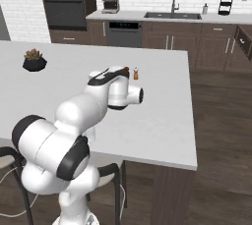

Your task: Take a straw from the drawer in front and place it inside the glass cup on the dining counter.

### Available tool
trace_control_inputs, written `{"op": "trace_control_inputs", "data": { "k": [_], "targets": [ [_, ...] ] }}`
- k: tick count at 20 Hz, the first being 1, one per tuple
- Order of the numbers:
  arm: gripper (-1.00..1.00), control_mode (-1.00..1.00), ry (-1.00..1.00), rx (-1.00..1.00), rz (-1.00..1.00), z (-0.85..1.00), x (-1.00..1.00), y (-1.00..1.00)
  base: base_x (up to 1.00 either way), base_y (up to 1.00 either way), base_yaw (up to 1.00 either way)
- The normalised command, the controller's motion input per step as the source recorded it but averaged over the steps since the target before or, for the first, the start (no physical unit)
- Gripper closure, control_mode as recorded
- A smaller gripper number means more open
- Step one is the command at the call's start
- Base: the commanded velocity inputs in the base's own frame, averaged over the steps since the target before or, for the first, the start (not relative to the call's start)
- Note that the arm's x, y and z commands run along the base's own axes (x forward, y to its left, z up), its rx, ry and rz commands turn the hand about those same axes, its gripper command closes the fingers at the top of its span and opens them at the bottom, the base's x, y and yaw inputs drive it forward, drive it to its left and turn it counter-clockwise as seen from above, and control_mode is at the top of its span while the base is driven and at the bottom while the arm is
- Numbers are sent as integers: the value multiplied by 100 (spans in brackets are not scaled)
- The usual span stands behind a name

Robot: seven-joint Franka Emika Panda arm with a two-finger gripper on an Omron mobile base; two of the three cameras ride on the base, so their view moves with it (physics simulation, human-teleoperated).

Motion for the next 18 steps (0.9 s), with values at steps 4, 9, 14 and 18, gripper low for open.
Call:
{"op": "trace_control_inputs", "data": {
  "k": [4, 9, 14, 18],
  "targets": [
    [100, -100, -21, -2, 7, -45, -21, -10, 0, 0, 0],
    [100, -100, -25, -1, 7, -39, -6, -4, 0, 0, 0],
    [100, -100, -29, 0, 9, -28, 0, 0, 0, 0, 0],
    [100, -100, -29, -1, 10, -44, 0, 0, 0, 0, 0]
  ]
}}
